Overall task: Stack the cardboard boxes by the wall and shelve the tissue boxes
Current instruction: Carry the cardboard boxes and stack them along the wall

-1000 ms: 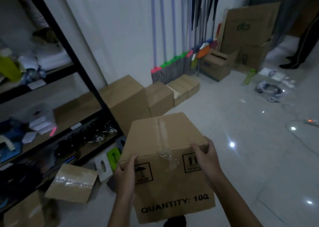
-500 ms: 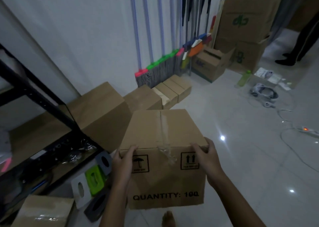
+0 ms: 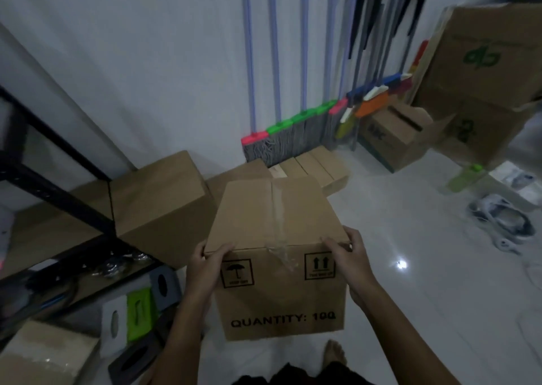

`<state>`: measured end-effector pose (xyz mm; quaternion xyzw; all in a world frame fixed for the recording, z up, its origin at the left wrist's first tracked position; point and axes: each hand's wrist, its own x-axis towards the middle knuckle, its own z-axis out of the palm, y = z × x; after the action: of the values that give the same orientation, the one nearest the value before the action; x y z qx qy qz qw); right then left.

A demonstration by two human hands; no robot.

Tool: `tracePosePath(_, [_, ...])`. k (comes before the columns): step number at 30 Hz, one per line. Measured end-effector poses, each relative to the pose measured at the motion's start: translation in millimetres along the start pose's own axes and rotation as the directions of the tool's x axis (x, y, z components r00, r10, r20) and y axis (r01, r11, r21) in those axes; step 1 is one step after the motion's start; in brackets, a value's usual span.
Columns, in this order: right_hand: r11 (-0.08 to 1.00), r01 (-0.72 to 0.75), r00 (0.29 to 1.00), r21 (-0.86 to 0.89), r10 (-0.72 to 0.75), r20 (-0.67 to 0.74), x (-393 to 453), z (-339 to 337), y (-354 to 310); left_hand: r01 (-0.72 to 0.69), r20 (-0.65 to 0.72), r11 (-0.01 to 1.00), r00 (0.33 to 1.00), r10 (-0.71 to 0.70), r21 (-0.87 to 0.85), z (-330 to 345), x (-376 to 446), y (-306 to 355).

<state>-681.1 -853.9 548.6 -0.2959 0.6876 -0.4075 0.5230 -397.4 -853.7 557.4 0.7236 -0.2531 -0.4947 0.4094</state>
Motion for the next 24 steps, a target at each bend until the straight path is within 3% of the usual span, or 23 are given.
tracePosePath(5, [1.0,-0.016,0.99,-0.021,0.019,0.142,72.8,-4.4,-29.6,0.039,-0.035,0.999,0.999,-0.039,0.005,35.7,33.6,12.9])
tracePosePath(9, [0.996,-0.03,0.985,-0.079,0.043,0.166,128.5,22.9,-46.9,0.108,-0.076,0.994,0.991,-0.107,0.012,50.8,74.8,29.2])
tracePosePath(17, [0.995,-0.06,0.996,-0.08,0.065,0.065,216.8,89.2,-86.2,0.148,0.031,0.989,0.988,-0.148,-0.005,64.6,211.7,71.7])
tracePosePath(24, [0.994,-0.089,0.996,-0.068,0.089,-0.007,278.1,147.3,-105.7,0.124,0.12,0.979,0.982,-0.145,0.163,73.1,345.0,115.4])
